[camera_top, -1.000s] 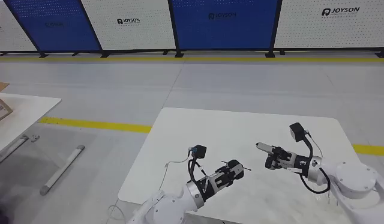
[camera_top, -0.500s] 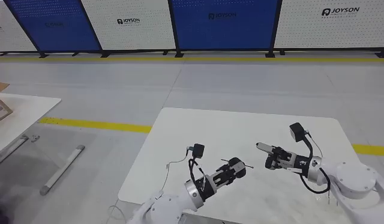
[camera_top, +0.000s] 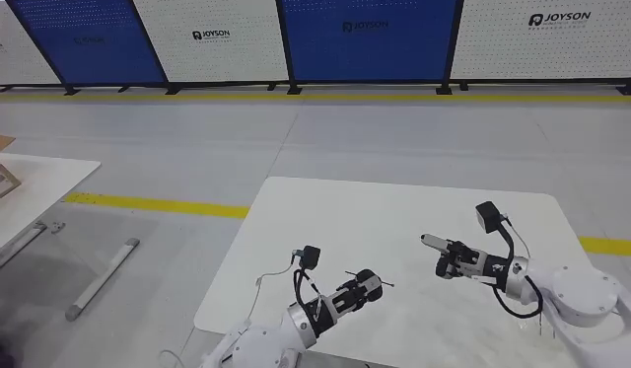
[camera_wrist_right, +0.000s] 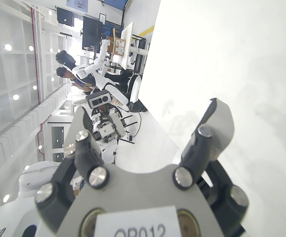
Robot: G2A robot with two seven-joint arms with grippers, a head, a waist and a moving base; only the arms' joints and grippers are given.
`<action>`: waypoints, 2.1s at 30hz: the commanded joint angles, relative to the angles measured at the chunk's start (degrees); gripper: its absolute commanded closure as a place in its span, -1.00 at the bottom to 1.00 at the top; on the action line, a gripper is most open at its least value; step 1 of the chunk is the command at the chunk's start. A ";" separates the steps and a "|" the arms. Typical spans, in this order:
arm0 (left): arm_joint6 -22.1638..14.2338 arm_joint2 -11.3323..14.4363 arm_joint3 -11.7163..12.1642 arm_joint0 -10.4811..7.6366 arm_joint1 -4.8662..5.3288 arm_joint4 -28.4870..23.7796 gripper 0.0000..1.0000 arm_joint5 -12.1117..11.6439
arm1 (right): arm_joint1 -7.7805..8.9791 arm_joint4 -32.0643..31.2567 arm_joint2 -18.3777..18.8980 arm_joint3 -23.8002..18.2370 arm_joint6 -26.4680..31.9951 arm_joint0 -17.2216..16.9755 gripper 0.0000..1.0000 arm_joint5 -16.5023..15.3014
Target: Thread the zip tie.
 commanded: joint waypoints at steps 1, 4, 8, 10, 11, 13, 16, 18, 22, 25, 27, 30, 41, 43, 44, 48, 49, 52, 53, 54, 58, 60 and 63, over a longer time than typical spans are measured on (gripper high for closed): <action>0.01 0.00 0.01 -0.01 0.00 0.04 1.00 0.02 | 0.00 0.00 0.00 0.00 0.00 0.00 -1.00 0.00; 0.01 0.00 0.01 -0.01 0.00 0.04 1.00 0.02 | 0.00 0.00 0.00 0.00 0.00 0.00 -1.00 0.00; 0.98 0.87 -0.11 -0.84 -0.17 -2.21 1.00 -0.72 | 0.00 0.00 0.00 0.00 0.00 0.00 -1.00 0.00; 1.58 0.67 -0.78 -1.20 -0.21 -4.05 1.00 -1.86 | 0.00 0.00 0.00 0.00 0.00 0.00 -1.00 0.00; 2.41 0.35 -1.42 -1.41 -0.23 -4.58 1.00 -2.71 | 0.00 0.00 0.00 0.00 0.00 0.00 -1.00 0.00; 3.85 0.04 -2.88 -1.47 -0.27 -5.45 1.00 -4.29 | 0.00 0.00 0.00 0.00 0.00 0.00 -1.00 0.00; 6.55 -0.50 -5.27 -1.43 -0.35 -6.36 1.00 -6.88 | 0.00 0.00 0.00 0.00 0.00 0.00 -1.00 0.00; 8.11 -0.77 -6.76 -1.36 -0.41 -7.24 1.00 -8.73 | 0.00 0.00 0.00 0.00 0.00 0.00 -1.00 0.00; 8.65 -1.11 -8.75 -0.94 -0.34 -7.12 1.00 -10.18 | 0.00 0.00 0.00 0.00 0.00 0.00 -1.00 0.00; 7.67 -1.00 -8.92 -0.75 -0.19 -5.06 1.00 -8.58 | 0.00 0.00 0.00 0.00 0.00 0.00 -1.00 0.00; 6.63 -0.26 -8.34 -0.89 -0.09 -2.43 1.00 -6.98 | 0.00 0.00 0.00 0.00 0.00 0.00 -1.00 0.00; 5.62 1.67 -6.53 -1.55 -0.08 1.47 1.00 -4.21 | 0.00 0.00 0.00 0.00 0.00 0.00 -1.00 0.00; 8.61 9.85 1.83 -6.36 -1.09 7.88 1.00 1.10 | 0.00 0.00 0.00 0.00 0.00 0.00 -1.00 0.00; 8.61 9.85 1.83 -6.36 -1.09 7.88 1.00 1.10 | 0.00 0.00 0.00 0.00 0.00 0.00 -1.00 0.00; 8.61 9.85 1.83 -6.36 -1.09 7.88 1.00 1.10 | 0.00 0.00 0.00 0.00 0.00 0.00 -1.00 0.00; 8.61 9.85 1.83 -6.36 -1.09 7.88 1.00 1.10 | 0.00 0.00 0.00 0.00 0.00 0.00 -1.00 0.00; 8.61 9.85 1.83 -6.36 -1.09 7.88 1.00 1.10 | 0.00 0.00 0.00 0.00 0.00 0.00 -1.00 0.00; 8.61 9.85 1.83 -6.36 -1.09 7.88 1.00 1.10 | 0.00 0.00 0.00 0.00 0.00 0.00 -1.00 0.00; 8.61 9.85 1.83 -6.36 -1.09 7.88 1.00 1.10 | 0.00 0.00 0.00 0.00 0.00 0.00 -1.00 0.00; 8.61 9.85 1.83 -6.36 -1.09 7.88 1.00 1.10 | 0.00 0.00 0.00 0.00 0.00 0.00 -1.00 0.00; 12.35 9.62 1.60 -6.94 -1.39 5.84 1.00 0.25 | 0.00 0.00 0.00 0.00 0.00 0.00 -1.00 0.00; 15.40 9.06 1.15 -6.92 -1.54 4.86 1.00 -0.14 | 0.00 0.00 0.00 0.00 0.00 0.00 -1.00 0.00; 19.20 8.09 -0.02 -6.53 -1.67 3.80 1.00 -1.94 | 0.00 0.00 0.00 0.00 0.00 0.00 -1.00 0.00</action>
